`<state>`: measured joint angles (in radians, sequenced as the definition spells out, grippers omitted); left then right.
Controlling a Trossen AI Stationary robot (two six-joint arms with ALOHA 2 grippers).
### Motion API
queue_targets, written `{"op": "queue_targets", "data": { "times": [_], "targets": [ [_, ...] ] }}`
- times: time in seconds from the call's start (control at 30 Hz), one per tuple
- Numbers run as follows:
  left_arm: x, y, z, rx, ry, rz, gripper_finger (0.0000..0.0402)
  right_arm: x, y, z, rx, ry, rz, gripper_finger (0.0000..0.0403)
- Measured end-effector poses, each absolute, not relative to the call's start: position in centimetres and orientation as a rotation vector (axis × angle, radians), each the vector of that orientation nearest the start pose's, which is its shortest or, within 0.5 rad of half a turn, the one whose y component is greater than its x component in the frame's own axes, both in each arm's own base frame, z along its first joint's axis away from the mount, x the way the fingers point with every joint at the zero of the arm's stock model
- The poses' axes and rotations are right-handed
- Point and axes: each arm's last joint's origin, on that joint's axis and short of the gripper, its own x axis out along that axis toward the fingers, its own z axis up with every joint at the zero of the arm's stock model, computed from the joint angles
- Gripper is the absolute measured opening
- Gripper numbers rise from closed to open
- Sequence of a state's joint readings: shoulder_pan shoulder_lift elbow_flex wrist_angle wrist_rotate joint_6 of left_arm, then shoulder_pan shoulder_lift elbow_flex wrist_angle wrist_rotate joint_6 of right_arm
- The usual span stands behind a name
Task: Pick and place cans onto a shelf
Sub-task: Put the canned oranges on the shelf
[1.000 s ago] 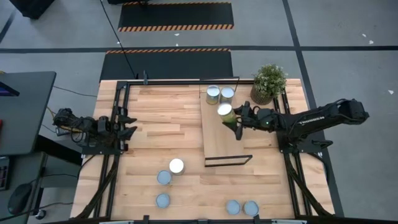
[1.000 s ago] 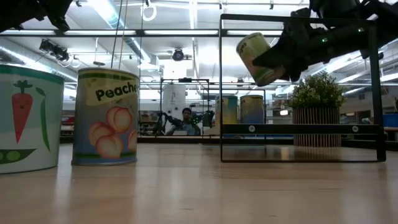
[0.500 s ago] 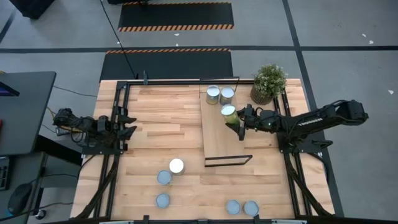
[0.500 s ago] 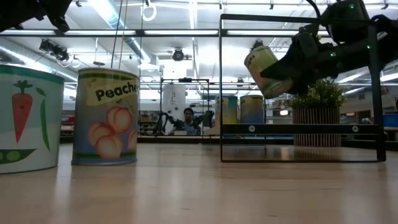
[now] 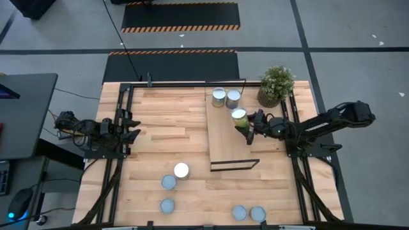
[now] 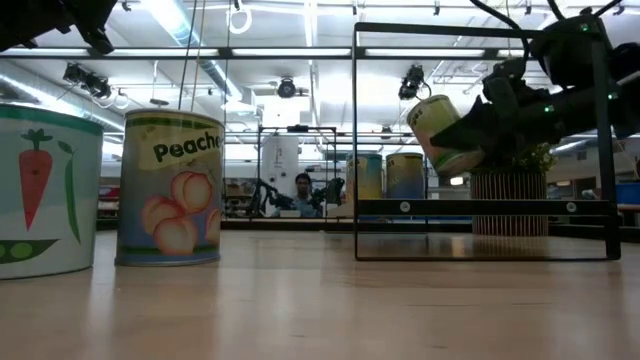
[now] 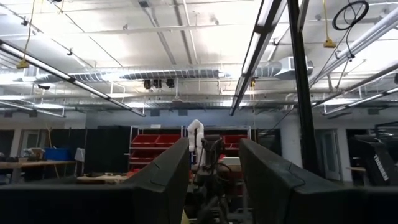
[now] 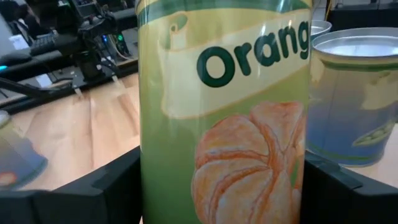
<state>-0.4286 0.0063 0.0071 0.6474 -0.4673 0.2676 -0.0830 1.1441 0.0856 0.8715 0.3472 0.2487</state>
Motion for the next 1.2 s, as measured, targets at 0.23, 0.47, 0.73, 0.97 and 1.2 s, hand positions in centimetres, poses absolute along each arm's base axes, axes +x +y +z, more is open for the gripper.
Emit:
{"op": "queue_targets", "data": {
  "times": [0.23,0.47,0.73,0.97,1.2],
  "targets": [
    [7.5,-2.0,22.0,-0.014,-0.554,0.111,0.0149,19.0,-3.3,14.1,0.155,0.125,-0.396,0.0321],
    [8.0,-2.2,21.7,0.004,-0.512,0.114,0.0149,20.2,-4.7,13.2,0.116,0.196,-0.344,0.0321],
    [8.9,-2.0,21.4,0.000,-0.433,0.260,0.0149,20.1,-6.3,12.5,0.147,0.202,-0.277,0.0321],
    [10.6,-1.0,20.6,-0.068,-0.373,0.369,0.0149,20.2,-6.4,12.5,0.120,0.182,-0.245,0.0321],
    [13.2,-0.1,20.9,-0.083,-0.256,0.422,0.0149,20.3,-6.5,11.8,0.120,0.213,-0.248,0.0321]
  ]
}}
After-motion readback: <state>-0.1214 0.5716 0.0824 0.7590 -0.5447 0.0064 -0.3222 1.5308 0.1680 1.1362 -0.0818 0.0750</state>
